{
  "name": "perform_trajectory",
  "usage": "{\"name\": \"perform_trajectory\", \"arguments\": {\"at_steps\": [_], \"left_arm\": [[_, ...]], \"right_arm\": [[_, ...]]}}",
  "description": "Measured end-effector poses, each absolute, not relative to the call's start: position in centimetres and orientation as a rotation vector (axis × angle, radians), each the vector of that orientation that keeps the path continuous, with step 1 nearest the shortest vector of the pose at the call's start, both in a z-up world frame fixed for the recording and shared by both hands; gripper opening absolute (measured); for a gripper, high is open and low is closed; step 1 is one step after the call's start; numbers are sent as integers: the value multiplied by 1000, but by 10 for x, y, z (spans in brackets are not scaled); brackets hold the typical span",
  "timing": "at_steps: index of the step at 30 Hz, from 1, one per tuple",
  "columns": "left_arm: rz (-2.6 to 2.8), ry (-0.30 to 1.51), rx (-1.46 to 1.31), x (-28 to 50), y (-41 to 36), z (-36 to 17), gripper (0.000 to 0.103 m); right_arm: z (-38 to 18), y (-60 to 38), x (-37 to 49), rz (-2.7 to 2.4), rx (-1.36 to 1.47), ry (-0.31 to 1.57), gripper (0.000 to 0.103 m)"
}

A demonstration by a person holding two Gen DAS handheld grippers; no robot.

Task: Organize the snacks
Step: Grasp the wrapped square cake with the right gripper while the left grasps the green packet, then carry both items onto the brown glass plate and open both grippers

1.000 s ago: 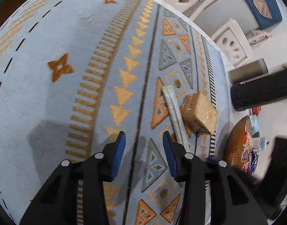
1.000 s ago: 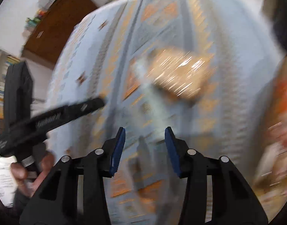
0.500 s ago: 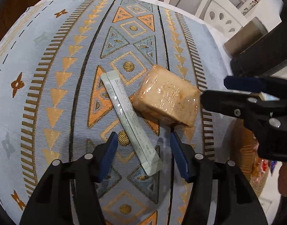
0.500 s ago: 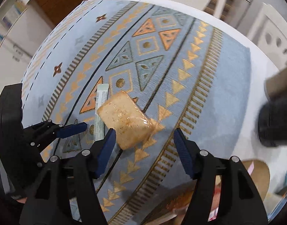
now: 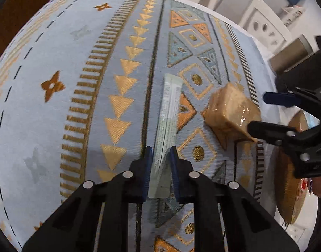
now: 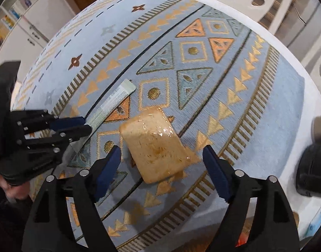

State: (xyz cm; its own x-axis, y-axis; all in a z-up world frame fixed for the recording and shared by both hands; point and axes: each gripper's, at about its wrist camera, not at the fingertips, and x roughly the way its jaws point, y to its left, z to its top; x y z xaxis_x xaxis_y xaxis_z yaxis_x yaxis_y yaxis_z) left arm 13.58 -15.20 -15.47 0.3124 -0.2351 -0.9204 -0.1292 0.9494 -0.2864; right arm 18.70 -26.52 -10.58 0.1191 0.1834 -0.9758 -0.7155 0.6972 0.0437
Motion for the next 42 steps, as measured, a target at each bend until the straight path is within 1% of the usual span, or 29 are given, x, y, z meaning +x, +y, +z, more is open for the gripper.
{"name": "perform_trajectory", "arguments": {"at_steps": [5,8,11,13,15,17,18,19,24,28,30,32,34,35,36,38,39,40,42], "left_arm": [[-124,1256,-287,149,-165,-157,18],[-129,1252,-262,155,-170,-155,19],[-132,1254,-242,163,-174,-155,20],[-143,1249,-240,164,-174,-155,25],[-150,1244,-231,166,-175,-155,26],[-154,1242,-205,165,-176,-155,24],[-155,1242,-185,165,-177,-155,21],[-167,1242,-171,164,-176,-155,20],[-253,1257,-198,153,-156,-155,14],[-316,1270,-188,142,-137,-155,14],[-320,1267,-198,142,-130,-153,16],[-319,1261,-204,143,-128,-152,26],[-330,1238,-205,146,-133,-147,47],[-334,1231,-200,148,-136,-145,52],[-345,1224,-183,150,-142,-143,54],[-343,1228,-139,155,-154,-145,54],[-330,1241,-112,157,-159,-147,52],[-312,1258,-81,160,-164,-152,48],[-306,1248,-55,161,-168,-153,46]], "right_arm": [[-125,-249,191,712,-564,1320,83],[-135,-241,191,697,-581,1349,70],[-136,-241,190,653,-556,1345,65],[-136,-246,190,612,-505,1360,62],[-136,-253,189,554,-453,1378,60],[-136,-261,185,497,-396,1398,59],[-136,-266,182,465,-346,1414,59],[-136,-271,178,433,-295,1428,59],[-137,-287,147,329,-104,1467,58],[-139,-290,121,281,-11,1472,58],[-139,-285,110,253,-39,1444,58],[-138,-280,109,244,-50,1434,58],[-137,-278,108,235,-54,1426,58],[-137,-277,110,232,-55,1424,58],[-138,-278,110,225,-51,1421,58],[-137,-282,108,216,-44,1418,58],[-137,-282,107,212,-39,1416,58],[-136,-282,106,208,-38,1413,58],[-136,-281,104,205,-51,1404,58]]}}
